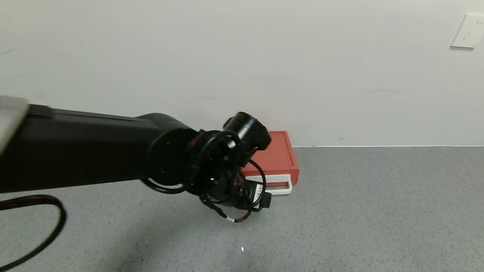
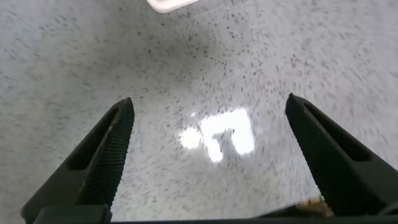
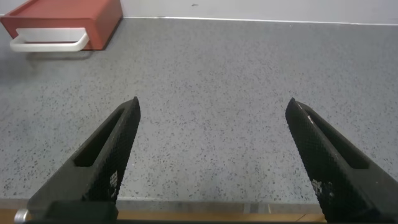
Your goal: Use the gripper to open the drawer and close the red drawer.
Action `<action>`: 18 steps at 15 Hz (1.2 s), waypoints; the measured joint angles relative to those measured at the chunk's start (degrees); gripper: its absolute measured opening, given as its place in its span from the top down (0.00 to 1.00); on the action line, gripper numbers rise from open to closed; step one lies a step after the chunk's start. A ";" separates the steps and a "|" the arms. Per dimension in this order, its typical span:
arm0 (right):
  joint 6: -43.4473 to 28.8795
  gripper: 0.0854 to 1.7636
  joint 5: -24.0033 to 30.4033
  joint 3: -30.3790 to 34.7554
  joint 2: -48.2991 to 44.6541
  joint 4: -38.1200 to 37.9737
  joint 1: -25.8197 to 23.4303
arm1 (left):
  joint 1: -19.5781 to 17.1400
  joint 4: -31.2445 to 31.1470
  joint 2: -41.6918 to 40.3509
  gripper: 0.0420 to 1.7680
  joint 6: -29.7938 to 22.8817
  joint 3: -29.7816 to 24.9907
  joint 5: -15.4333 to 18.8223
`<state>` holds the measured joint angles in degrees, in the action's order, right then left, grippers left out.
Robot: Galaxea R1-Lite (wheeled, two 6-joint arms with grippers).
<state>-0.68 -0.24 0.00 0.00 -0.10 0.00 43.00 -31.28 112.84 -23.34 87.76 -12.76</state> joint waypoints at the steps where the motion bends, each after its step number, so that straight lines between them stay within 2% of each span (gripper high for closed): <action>1: 0.00 0.03 0.00 0.00 0.00 0.00 0.00 | -1.07 2.89 -3.74 0.01 2.35 -4.06 1.58; 4: 0.00 0.03 -0.02 0.00 0.00 0.00 0.00 | -4.61 9.73 -16.53 0.01 8.63 -15.80 4.61; 9: 0.02 0.03 -0.02 0.00 0.00 0.00 0.00 | -10.56 11.89 -40.09 0.01 13.75 -31.91 5.61; 12: -0.02 0.03 0.00 0.00 0.00 0.02 0.00 | -16.62 7.34 -55.24 0.01 17.35 -38.84 5.35; 15: 0.05 0.03 0.00 0.00 0.00 0.00 0.00 | -21.25 1.02 -69.84 0.01 18.86 -41.76 4.39; 18: 0.02 0.03 -0.02 0.00 0.00 0.00 0.00 | -25.53 -1.60 -83.04 0.01 19.30 -43.96 1.57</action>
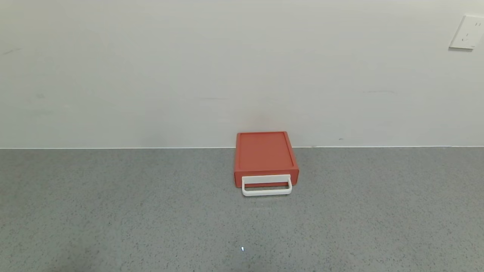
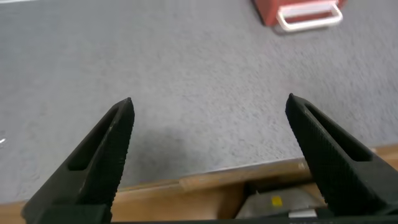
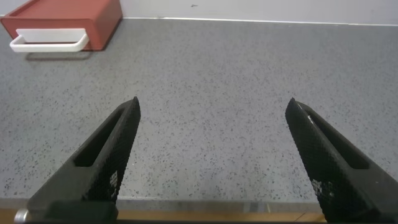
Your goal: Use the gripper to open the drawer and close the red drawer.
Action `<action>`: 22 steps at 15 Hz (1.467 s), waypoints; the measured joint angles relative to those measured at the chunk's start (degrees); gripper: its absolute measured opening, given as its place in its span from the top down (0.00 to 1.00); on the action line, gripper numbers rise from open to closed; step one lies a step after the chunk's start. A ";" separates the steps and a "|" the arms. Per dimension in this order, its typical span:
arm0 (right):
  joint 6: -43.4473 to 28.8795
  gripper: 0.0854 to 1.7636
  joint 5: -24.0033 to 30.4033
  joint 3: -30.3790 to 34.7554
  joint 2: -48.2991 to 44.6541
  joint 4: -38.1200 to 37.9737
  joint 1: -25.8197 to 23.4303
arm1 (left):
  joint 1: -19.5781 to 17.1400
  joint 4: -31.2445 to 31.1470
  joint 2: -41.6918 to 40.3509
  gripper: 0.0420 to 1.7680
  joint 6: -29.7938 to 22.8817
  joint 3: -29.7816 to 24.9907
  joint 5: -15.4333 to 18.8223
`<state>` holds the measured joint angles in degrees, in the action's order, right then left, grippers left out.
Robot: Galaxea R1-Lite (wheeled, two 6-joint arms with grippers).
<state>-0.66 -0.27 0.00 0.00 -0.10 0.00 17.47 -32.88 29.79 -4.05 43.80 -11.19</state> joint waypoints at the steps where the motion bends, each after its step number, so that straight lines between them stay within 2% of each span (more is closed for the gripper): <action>1: 0.00 0.03 0.00 0.00 0.00 0.00 0.00 | -1.66 -0.41 -3.83 0.01 0.02 -1.13 -0.77; 2: 0.02 0.03 0.02 0.00 0.00 0.00 0.00 | -3.39 -0.61 -7.08 0.01 -0.35 -2.66 -2.34; 3: 0.00 0.03 0.02 0.00 0.00 0.00 0.00 | -4.88 -0.52 -9.59 0.01 -1.66 -4.25 -6.14; 4: 0.00 0.03 0.00 0.00 0.00 0.02 0.00 | -5.60 0.72 -11.25 0.01 -2.58 -5.33 -8.35; 6: 0.00 0.03 0.00 0.00 0.00 0.02 0.00 | -6.34 4.90 -12.82 0.01 -2.51 -6.42 -9.17; 10: 0.00 0.03 0.02 0.00 0.00 0.00 0.00 | -10.34 7.23 -11.56 0.01 -2.47 -6.29 -11.54; 13: 0.02 0.03 0.00 0.00 0.00 0.00 0.00 | -13.53 7.17 -11.19 0.01 -2.04 -6.10 -11.87; 18: -0.02 0.03 0.00 0.00 0.00 0.00 0.00 | -14.38 7.14 -13.81 0.01 -0.83 -7.31 -7.90; 22: 0.00 0.03 0.00 0.00 0.00 0.00 0.00 | -16.90 7.25 -15.02 0.01 0.44 -8.69 -7.44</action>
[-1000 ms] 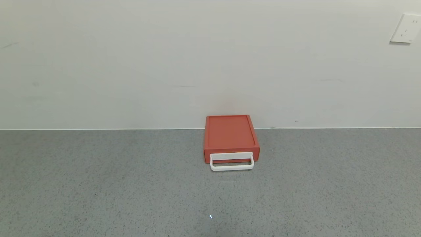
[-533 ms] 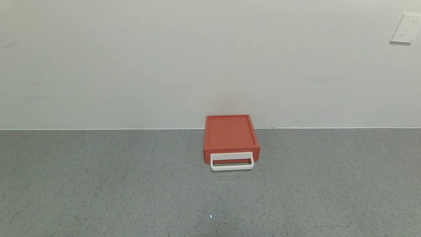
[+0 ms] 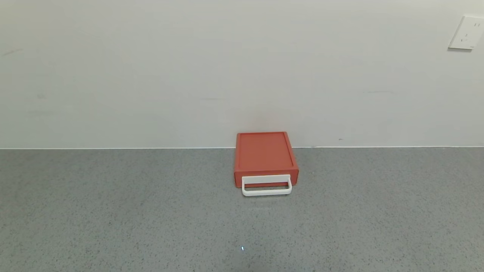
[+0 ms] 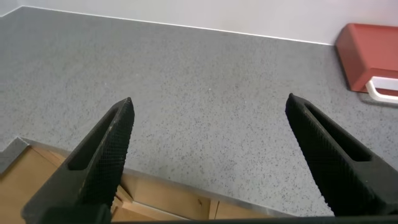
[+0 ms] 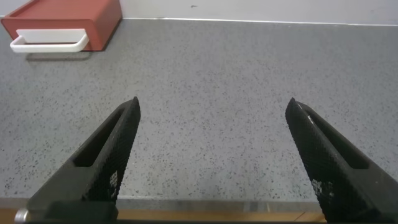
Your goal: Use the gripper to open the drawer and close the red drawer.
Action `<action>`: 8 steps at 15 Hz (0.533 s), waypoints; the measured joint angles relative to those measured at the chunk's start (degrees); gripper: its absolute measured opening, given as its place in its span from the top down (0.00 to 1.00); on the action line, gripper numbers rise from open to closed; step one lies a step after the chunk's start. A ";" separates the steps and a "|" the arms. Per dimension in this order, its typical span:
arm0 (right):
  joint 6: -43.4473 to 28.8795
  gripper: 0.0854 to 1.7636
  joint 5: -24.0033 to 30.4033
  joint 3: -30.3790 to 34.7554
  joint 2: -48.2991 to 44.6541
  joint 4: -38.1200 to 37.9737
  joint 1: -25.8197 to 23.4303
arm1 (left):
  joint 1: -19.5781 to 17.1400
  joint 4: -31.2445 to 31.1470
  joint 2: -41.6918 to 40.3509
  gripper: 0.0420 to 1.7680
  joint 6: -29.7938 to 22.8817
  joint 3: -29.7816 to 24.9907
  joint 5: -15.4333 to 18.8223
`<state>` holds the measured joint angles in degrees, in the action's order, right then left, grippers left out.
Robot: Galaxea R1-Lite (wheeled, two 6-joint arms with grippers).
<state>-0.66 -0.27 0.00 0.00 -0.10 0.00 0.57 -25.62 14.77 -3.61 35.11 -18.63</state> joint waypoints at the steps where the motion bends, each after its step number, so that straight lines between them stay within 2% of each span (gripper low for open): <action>1: 0.00 0.03 0.00 0.00 0.00 0.00 0.00 | -0.13 0.02 -0.78 0.01 0.02 -0.60 0.33; 2: 0.00 0.03 0.02 0.00 0.00 0.00 0.00 | -0.11 0.22 -1.83 0.01 0.04 -1.66 1.90; 4: -0.05 0.03 0.00 0.00 0.00 -0.01 0.00 | -0.24 3.50 -4.50 0.01 0.26 -5.42 8.30; 6: 0.00 0.03 0.00 0.00 0.00 -0.01 0.00 | -0.39 10.06 -6.88 0.01 0.78 -11.04 13.34; 8: 0.02 0.03 0.02 0.00 0.00 0.00 0.00 | -0.48 17.82 -8.77 0.01 1.08 -17.59 16.02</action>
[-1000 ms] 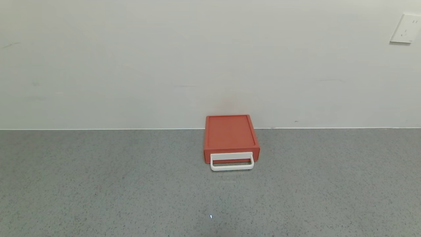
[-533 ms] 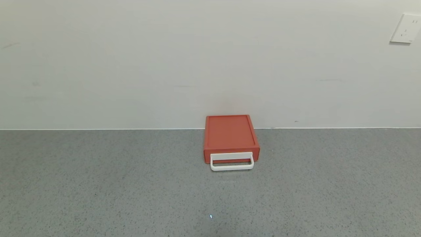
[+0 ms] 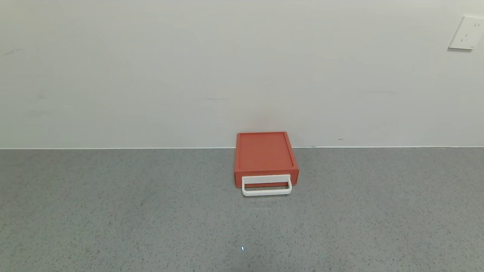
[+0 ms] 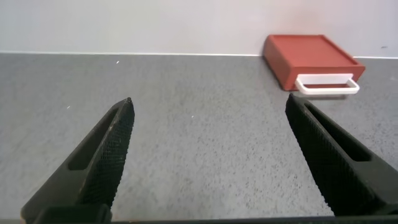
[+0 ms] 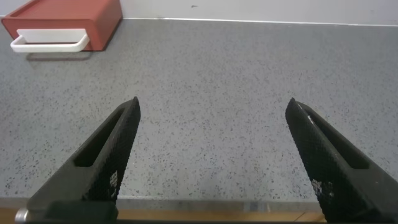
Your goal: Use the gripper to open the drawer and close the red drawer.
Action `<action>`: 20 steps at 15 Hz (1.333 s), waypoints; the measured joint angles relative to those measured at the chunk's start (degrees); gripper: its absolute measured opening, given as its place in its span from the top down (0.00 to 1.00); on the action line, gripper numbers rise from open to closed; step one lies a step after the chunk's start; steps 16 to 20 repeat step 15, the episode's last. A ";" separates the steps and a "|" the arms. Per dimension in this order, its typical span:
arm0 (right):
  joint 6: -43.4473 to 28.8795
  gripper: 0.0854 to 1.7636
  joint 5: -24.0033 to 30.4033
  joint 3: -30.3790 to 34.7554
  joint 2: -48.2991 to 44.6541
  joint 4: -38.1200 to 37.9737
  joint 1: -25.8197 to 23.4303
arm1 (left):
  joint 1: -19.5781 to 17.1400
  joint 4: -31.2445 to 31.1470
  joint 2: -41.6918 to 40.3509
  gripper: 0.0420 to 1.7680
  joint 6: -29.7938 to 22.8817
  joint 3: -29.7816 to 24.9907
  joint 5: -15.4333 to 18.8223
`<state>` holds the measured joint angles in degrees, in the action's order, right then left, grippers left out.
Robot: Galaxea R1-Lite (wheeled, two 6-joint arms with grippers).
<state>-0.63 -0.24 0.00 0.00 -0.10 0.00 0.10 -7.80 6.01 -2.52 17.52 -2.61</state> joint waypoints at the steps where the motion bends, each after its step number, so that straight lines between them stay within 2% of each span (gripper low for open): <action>1: 0.00 0.03 -0.02 0.00 0.00 0.00 0.00 | 0.00 3.18 -0.80 0.01 0.10 -3.35 0.68; 4: 0.00 0.03 0.00 0.00 0.00 0.00 0.00 | 0.00 6.92 -3.95 0.01 1.01 -11.79 2.85; 7: 0.01 0.03 0.00 0.00 0.00 0.00 0.00 | -0.05 7.56 -5.55 0.01 3.56 -16.45 3.51; 20: 0.01 0.03 0.06 0.00 0.00 -0.09 0.00 | -0.10 7.69 -5.99 0.01 2.26 -17.52 3.66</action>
